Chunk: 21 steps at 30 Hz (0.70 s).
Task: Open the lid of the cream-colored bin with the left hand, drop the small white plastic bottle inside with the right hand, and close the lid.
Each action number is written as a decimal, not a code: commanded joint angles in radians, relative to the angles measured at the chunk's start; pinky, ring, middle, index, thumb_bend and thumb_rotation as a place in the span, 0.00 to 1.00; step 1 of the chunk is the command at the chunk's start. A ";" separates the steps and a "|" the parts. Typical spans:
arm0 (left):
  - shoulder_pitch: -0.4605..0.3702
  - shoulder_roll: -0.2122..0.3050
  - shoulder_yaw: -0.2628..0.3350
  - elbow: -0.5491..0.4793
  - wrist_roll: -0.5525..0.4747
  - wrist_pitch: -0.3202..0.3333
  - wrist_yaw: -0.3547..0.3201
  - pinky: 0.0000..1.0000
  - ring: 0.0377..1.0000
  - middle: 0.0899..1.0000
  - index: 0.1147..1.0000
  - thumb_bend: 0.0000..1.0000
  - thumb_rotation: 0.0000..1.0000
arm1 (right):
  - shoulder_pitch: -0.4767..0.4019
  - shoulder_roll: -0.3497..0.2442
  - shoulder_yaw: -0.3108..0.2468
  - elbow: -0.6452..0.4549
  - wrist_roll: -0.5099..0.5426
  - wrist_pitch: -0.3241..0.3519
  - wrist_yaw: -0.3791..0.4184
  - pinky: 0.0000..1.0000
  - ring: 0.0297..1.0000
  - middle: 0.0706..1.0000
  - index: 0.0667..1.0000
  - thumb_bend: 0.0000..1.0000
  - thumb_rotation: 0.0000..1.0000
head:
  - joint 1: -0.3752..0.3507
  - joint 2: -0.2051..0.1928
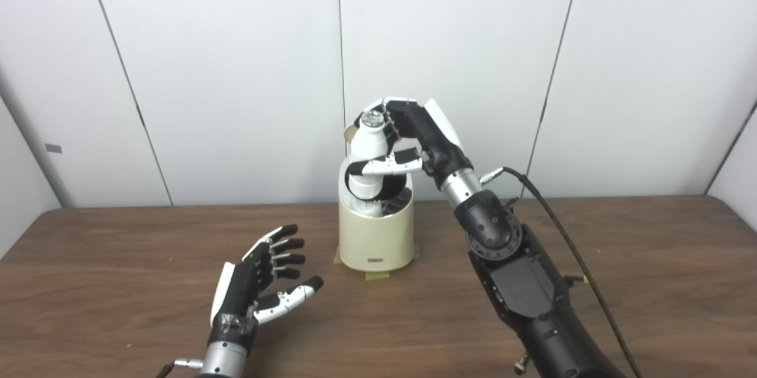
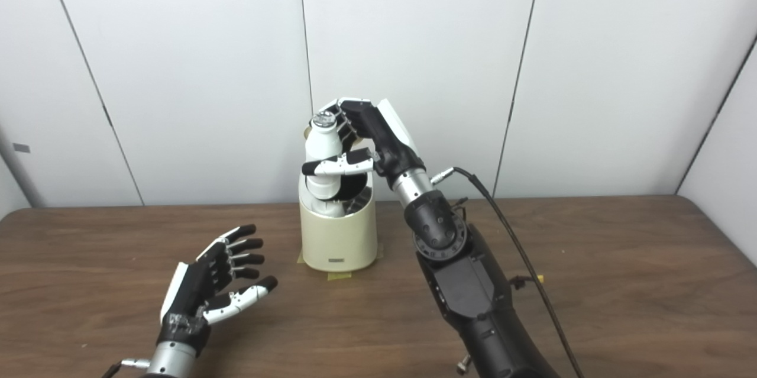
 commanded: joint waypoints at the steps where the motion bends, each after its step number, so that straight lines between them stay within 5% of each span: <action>1: -0.030 -0.004 -0.001 -0.043 0.000 -0.015 0.013 0.63 0.68 0.74 0.81 0.69 0.00 | -0.075 -0.007 -0.001 0.000 -0.010 -0.048 -0.028 0.32 0.37 0.44 0.49 0.51 0.00 | 0.001 0.002; 21: -0.026 -0.007 -0.007 -0.061 0.012 -0.007 0.013 0.64 0.68 0.74 0.80 0.69 0.00 | -0.116 -0.078 0.040 0.159 -0.100 -0.288 -0.098 0.32 0.38 0.46 0.51 0.49 0.00 | 0.003 0.017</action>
